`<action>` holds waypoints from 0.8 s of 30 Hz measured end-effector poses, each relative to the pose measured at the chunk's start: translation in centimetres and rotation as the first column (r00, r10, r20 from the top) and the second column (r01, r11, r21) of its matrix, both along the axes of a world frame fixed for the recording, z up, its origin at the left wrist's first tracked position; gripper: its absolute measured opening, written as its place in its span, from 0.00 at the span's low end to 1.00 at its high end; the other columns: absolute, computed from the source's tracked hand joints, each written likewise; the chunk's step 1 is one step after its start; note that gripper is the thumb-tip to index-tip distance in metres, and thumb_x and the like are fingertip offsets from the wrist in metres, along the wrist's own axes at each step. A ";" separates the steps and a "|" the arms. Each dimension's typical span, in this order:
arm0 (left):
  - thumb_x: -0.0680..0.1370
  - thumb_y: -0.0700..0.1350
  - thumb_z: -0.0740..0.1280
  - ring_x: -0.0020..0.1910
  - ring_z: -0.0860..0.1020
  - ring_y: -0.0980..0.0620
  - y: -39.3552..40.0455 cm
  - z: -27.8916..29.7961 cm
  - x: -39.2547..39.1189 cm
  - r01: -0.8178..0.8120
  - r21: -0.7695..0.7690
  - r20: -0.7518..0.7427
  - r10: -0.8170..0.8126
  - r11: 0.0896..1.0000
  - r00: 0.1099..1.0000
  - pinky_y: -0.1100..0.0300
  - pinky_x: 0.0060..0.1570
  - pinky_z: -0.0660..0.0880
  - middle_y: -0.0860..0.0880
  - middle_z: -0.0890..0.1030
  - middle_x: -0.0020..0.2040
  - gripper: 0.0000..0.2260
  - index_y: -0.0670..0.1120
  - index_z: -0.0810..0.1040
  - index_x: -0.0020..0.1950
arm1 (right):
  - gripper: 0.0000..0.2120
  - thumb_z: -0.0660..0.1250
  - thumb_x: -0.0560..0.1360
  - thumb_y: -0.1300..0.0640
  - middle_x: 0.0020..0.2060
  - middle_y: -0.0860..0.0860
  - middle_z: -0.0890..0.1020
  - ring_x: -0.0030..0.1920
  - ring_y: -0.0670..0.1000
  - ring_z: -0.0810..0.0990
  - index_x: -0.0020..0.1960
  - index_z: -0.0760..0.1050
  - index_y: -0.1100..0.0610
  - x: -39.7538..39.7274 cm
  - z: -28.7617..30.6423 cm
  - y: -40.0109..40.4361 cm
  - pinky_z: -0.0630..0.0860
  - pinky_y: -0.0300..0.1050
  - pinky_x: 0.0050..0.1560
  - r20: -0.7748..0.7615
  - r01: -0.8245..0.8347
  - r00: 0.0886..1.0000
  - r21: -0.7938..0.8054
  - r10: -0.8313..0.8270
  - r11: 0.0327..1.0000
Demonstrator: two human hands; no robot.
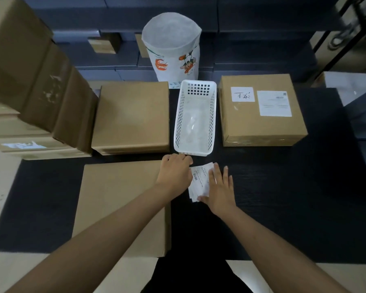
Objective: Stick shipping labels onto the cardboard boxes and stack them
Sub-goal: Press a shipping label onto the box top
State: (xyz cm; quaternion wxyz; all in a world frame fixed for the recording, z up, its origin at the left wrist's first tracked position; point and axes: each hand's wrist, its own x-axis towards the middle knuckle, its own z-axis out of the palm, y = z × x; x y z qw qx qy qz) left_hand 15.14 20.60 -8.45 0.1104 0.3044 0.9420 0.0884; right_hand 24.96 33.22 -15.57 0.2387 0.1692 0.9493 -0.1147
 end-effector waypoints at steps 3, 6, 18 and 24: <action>0.76 0.45 0.61 0.55 0.73 0.48 -0.3 -0.5 0.0 -0.005 -0.024 0.023 0.005 1.000 1.000 0.56 0.57 0.61 0.50 0.77 0.53 0.12 0.49 0.75 0.59 | 0.43 0.65 0.76 0.42 0.78 0.53 0.37 0.76 0.59 0.34 0.79 0.44 0.56 0.3 -0.2 0.1 0.37 0.54 0.75 -0.042 0.010 0.999 -0.056 -0.012 0.998; 0.77 0.45 0.61 0.56 0.72 0.48 -0.5 -0.6 -0.1 -0.007 -0.036 0.058 0.009 0.999 0.998 0.56 0.57 0.62 0.49 0.76 0.53 0.12 0.49 0.74 0.59 | 0.34 0.62 0.79 0.48 0.78 0.54 0.43 0.77 0.58 0.38 0.78 0.51 0.55 0.4 0.3 0.1 0.39 0.51 0.75 -0.059 0.004 0.998 -0.086 -0.009 0.996; 0.77 0.55 0.63 0.56 0.76 0.49 -1.0 1.8 -0.7 -0.167 0.143 0.178 0.140 0.976 0.974 0.55 0.53 0.68 0.50 0.79 0.58 0.18 0.49 0.73 0.64 | 0.30 0.69 0.74 0.50 0.71 0.51 0.61 0.68 0.52 0.64 0.73 0.62 0.51 -0.8 6.8 -1.2 0.72 0.48 0.62 -0.353 0.039 0.919 -0.359 -0.174 0.933; 0.77 0.43 0.67 0.47 0.74 0.53 -3.5 5.0 -2.7 -0.482 0.399 0.391 0.331 0.780 0.859 0.71 0.37 0.67 0.50 0.78 0.51 0.10 0.46 0.75 0.57 | 0.46 0.77 0.68 0.55 0.67 0.46 0.60 0.65 0.45 0.64 0.77 0.53 0.49 -3.5 10.1 -2.6 0.67 0.35 0.58 -0.243 0.082 0.886 -0.757 -0.396 0.648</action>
